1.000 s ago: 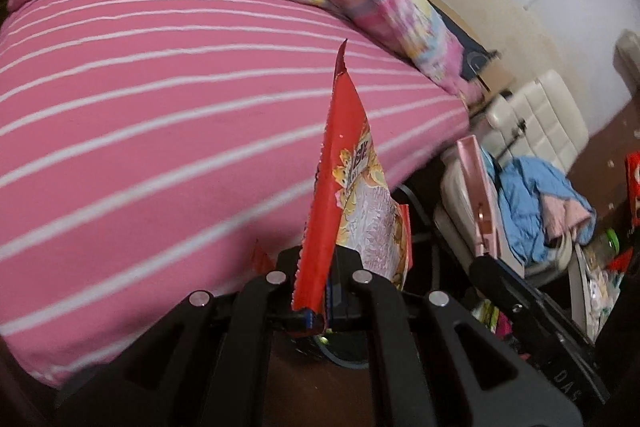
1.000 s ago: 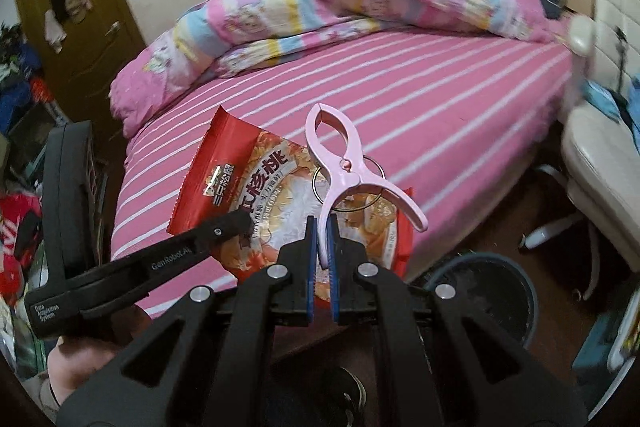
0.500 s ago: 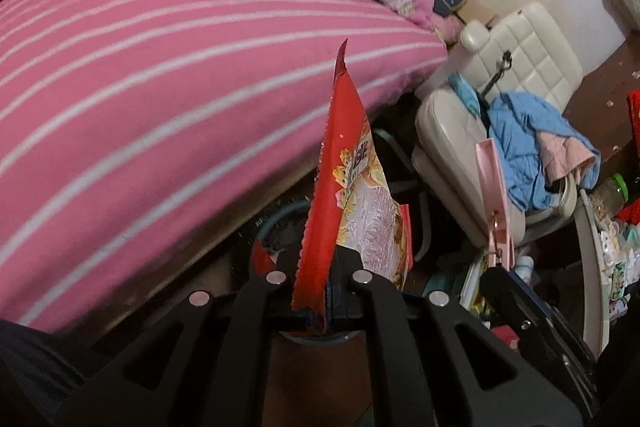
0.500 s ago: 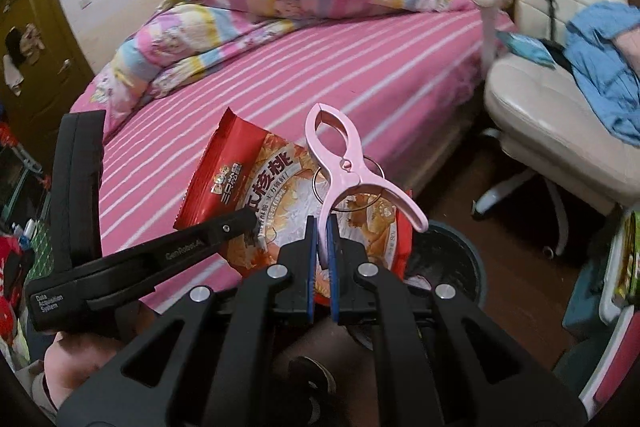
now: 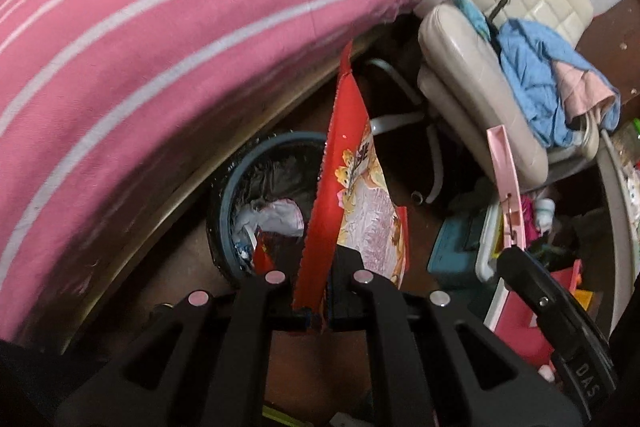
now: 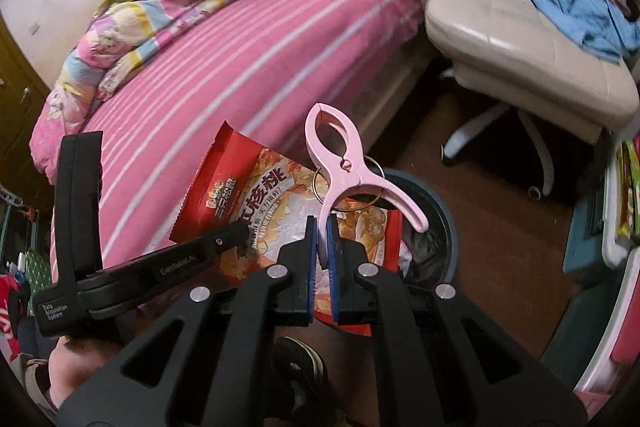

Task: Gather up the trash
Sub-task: 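Carry the snack bag and pink clip with both grippers over the bin, then open both grippers to drop the snack bag and clip into the bin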

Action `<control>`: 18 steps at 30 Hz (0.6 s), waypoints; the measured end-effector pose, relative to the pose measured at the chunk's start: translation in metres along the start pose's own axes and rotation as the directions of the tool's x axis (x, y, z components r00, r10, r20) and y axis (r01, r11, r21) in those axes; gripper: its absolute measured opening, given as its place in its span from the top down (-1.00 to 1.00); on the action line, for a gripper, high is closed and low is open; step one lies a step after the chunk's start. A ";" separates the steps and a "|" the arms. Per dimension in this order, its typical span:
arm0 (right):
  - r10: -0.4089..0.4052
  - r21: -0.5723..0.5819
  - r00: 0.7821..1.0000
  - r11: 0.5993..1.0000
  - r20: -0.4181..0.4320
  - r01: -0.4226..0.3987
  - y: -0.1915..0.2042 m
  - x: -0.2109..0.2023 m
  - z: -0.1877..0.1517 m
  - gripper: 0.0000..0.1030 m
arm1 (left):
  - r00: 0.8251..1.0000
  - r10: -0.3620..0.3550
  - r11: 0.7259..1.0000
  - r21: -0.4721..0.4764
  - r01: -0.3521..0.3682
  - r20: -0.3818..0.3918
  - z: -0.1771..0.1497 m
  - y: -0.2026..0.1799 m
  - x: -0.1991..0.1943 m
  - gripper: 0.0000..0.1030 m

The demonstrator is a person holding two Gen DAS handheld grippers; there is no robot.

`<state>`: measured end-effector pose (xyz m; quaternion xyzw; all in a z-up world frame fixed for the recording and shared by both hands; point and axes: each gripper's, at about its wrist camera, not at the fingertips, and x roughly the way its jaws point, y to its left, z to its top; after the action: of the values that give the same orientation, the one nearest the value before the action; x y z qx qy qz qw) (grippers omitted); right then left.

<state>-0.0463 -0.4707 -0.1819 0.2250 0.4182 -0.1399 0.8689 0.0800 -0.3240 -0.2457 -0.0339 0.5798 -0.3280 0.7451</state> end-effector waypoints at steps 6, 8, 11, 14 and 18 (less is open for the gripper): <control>-0.016 0.045 0.999 0.999 -0.046 0.018 -0.022 0.020 -0.007 0.89 | 0.997 -0.027 1.000 -0.015 0.026 -0.070 0.002 0.003 0.033 0.91; -0.020 0.052 0.998 0.998 -0.057 0.023 -0.024 0.025 -0.008 0.89 | 0.997 -0.014 1.000 -0.020 0.013 -0.081 0.003 0.005 0.041 0.91; -0.025 0.069 0.996 0.997 -0.085 0.031 -0.033 0.036 -0.011 0.89 | 0.994 -0.010 0.999 -0.046 0.005 -0.108 0.005 0.010 0.056 0.91; -0.028 0.082 0.993 0.996 -0.112 0.037 -0.038 0.047 -0.015 0.89 | 0.990 0.004 0.998 -0.067 -0.013 -0.139 0.007 0.015 0.073 0.90; -0.032 0.093 0.989 0.995 -0.146 0.046 -0.045 0.061 -0.019 0.89 | 0.986 0.005 0.996 -0.089 -0.020 -0.167 0.006 0.018 0.086 0.89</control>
<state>-0.0407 -0.5033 -0.2529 0.2680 0.4771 -0.1603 0.8215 0.1028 -0.3573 -0.3241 -0.0364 0.6543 -0.2988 0.6938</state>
